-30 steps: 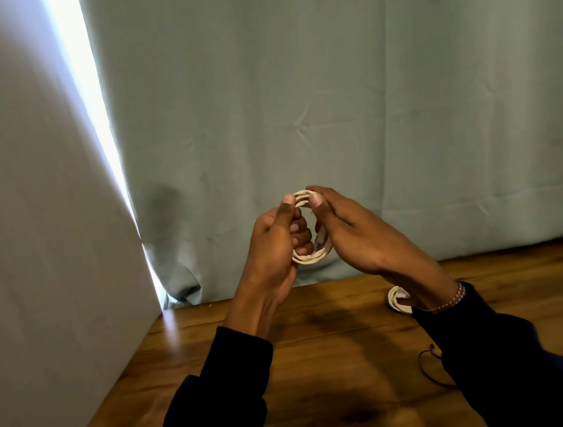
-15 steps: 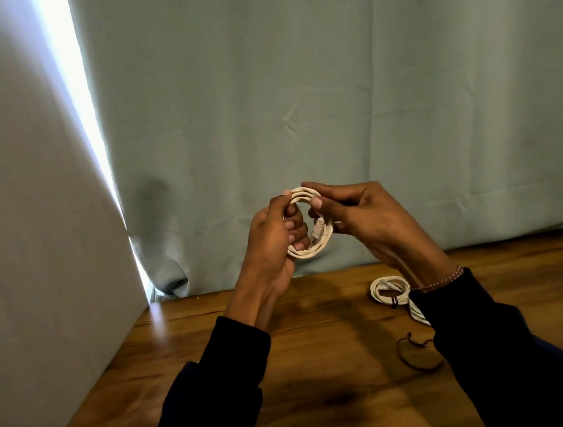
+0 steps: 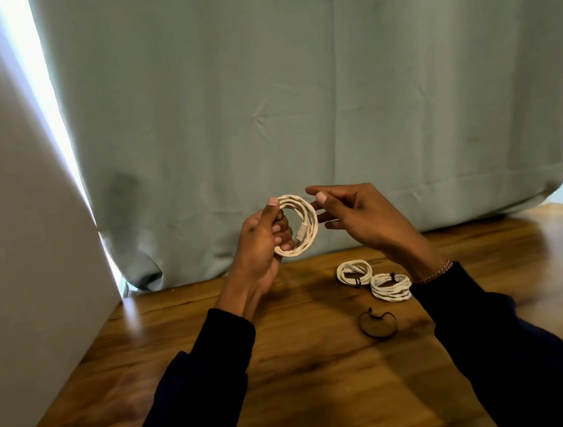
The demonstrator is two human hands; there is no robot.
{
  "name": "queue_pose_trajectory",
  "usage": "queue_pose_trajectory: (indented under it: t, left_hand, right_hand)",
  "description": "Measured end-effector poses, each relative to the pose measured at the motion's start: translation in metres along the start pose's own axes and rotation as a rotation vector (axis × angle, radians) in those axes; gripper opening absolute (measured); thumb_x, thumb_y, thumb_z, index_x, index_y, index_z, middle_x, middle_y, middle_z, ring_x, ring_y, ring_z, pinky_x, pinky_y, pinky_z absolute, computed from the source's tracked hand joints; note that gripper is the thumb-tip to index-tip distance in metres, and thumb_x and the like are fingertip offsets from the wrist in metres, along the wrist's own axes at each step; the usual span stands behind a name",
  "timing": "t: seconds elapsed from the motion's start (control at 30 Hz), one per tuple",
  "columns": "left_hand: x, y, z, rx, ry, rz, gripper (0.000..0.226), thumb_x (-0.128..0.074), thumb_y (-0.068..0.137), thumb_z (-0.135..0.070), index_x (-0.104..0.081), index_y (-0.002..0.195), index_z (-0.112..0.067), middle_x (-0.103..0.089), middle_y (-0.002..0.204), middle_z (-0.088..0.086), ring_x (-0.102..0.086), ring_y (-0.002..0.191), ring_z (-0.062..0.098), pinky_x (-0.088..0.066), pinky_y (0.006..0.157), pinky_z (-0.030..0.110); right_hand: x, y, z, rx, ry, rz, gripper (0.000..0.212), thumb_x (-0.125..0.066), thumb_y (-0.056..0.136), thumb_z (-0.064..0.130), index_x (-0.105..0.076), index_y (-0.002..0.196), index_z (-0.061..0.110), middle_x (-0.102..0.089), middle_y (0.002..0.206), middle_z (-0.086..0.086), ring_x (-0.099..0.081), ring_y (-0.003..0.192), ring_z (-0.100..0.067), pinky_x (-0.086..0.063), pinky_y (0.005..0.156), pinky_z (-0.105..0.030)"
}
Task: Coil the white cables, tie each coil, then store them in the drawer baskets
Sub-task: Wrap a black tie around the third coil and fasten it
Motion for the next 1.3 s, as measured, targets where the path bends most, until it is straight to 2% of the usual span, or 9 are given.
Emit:
queue_pose_trajectory:
  t: [0.17, 0.4, 0.57, 0.67, 0.83, 0.93, 1.03, 1.1, 1.3]
  left_hand:
    - [-0.009, -0.003, 0.036, 0.04, 0.046, -0.03, 0.036, -0.047, 0.105, -0.032, -0.052, 0.075, -0.013, -0.027, 0.062, -0.002, -0.026, 0.048, 0.007, -0.03, 0.044, 0.021]
    - [-0.015, -0.014, 0.092, 0.099, 0.178, -0.12, 0.036, -0.046, 0.105, -0.035, -0.056, 0.077, -0.015, -0.03, 0.057, -0.007, -0.027, 0.047, 0.006, -0.028, 0.042, 0.02]
    - [-0.025, -0.026, 0.111, 0.14, 0.206, -0.115, 0.034, -0.044, 0.106, -0.031, -0.056, 0.08, -0.013, -0.039, 0.046, -0.014, -0.036, 0.041, 0.002, -0.033, 0.037, 0.016]
    - [-0.027, -0.033, 0.116, 0.148, 0.201, -0.117, 0.035, -0.042, 0.107, -0.029, -0.055, 0.079, -0.014, -0.045, 0.042, -0.013, -0.042, 0.036, -0.002, -0.033, 0.036, 0.014]
    - [-0.022, -0.031, 0.113, 0.144, 0.214, -0.146, 0.034, -0.043, 0.107, -0.029, -0.057, 0.082, -0.012, -0.049, 0.045, -0.012, -0.047, 0.037, -0.001, -0.037, 0.038, 0.015]
    - [-0.017, -0.025, 0.112, 0.134, 0.248, -0.159, 0.032, -0.044, 0.106, -0.033, -0.06, 0.09, -0.009, -0.046, 0.058, -0.009, -0.049, 0.043, -0.001, -0.042, 0.046, 0.02]
    - [-0.008, -0.015, 0.108, 0.123, 0.265, -0.178, 0.034, -0.044, 0.106, -0.035, -0.057, 0.087, -0.01, -0.037, 0.063, -0.006, -0.04, 0.045, 0.002, -0.039, 0.044, 0.018]
    - [-0.004, -0.011, 0.101, 0.106, 0.266, -0.187, 0.036, -0.044, 0.106, -0.035, -0.053, 0.079, -0.013, -0.034, 0.06, -0.006, -0.033, 0.049, 0.006, -0.037, 0.043, 0.018]
    - [0.006, 0.002, 0.067, 0.014, 0.273, -0.187, 0.036, -0.044, 0.105, -0.038, -0.054, 0.081, -0.014, -0.036, 0.06, -0.007, -0.034, 0.052, 0.006, -0.039, 0.049, 0.02]
  right_hand:
    - [0.02, -0.015, -0.029, -0.117, -0.205, 0.049, 0.028, -0.059, 0.1, 0.025, -0.07, 0.125, 0.019, -0.073, 0.113, 0.001, -0.072, 0.09, -0.01, -0.061, 0.083, -0.031]
    - [0.03, -0.041, -0.086, -0.262, -0.401, 0.159, 0.018, -0.073, 0.091, 0.021, -0.078, 0.108, 0.023, -0.077, 0.097, 0.006, -0.071, 0.087, -0.008, -0.058, 0.086, -0.033]
    - [0.027, -0.06, -0.138, -0.361, -0.672, 0.216, 0.016, -0.077, 0.085, 0.022, -0.08, 0.1, 0.018, -0.077, 0.102, -0.001, -0.068, 0.094, -0.013, -0.046, 0.077, -0.022]
    - [0.017, -0.07, -0.172, -0.422, -0.755, 0.225, 0.024, -0.082, 0.081, 0.033, -0.08, 0.1, 0.019, -0.075, 0.104, -0.003, -0.066, 0.096, -0.016, -0.052, 0.086, -0.027]
    - [0.009, -0.074, -0.196, -0.435, -0.79, 0.196, 0.018, -0.075, 0.084, 0.036, -0.077, 0.094, 0.021, -0.07, 0.109, -0.011, -0.065, 0.101, -0.024, -0.053, 0.081, -0.031]
    - [0.009, -0.072, -0.182, -0.379, -0.734, 0.197, 0.007, -0.073, 0.087, 0.028, -0.073, 0.08, 0.026, -0.071, 0.099, -0.005, -0.065, 0.097, -0.021, -0.053, 0.081, -0.032]
    - [0.016, -0.06, -0.149, -0.28, -0.667, 0.161, 0.019, -0.068, 0.089, 0.015, -0.069, 0.074, 0.026, -0.072, 0.077, 0.001, -0.064, 0.07, -0.009, -0.044, 0.063, -0.021]
    - [0.025, -0.047, -0.119, -0.207, -0.641, 0.113, 0.021, -0.068, 0.089, 0.014, -0.068, 0.073, 0.027, -0.072, 0.07, 0.004, -0.067, 0.066, -0.008, -0.041, 0.055, -0.012]
    - [0.026, -0.012, -0.022, -0.03, -0.57, 0.146, 0.013, -0.058, 0.099, 0.017, -0.069, 0.097, 0.024, -0.072, 0.092, 0.003, -0.069, 0.072, -0.009, -0.054, 0.068, -0.026]
Point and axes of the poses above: each hand's wrist, its own y-axis towards the middle knuckle, its own x-axis out of the back of the hand, z = x × y, the point moved 8 cm from there along y, towards the middle knuckle
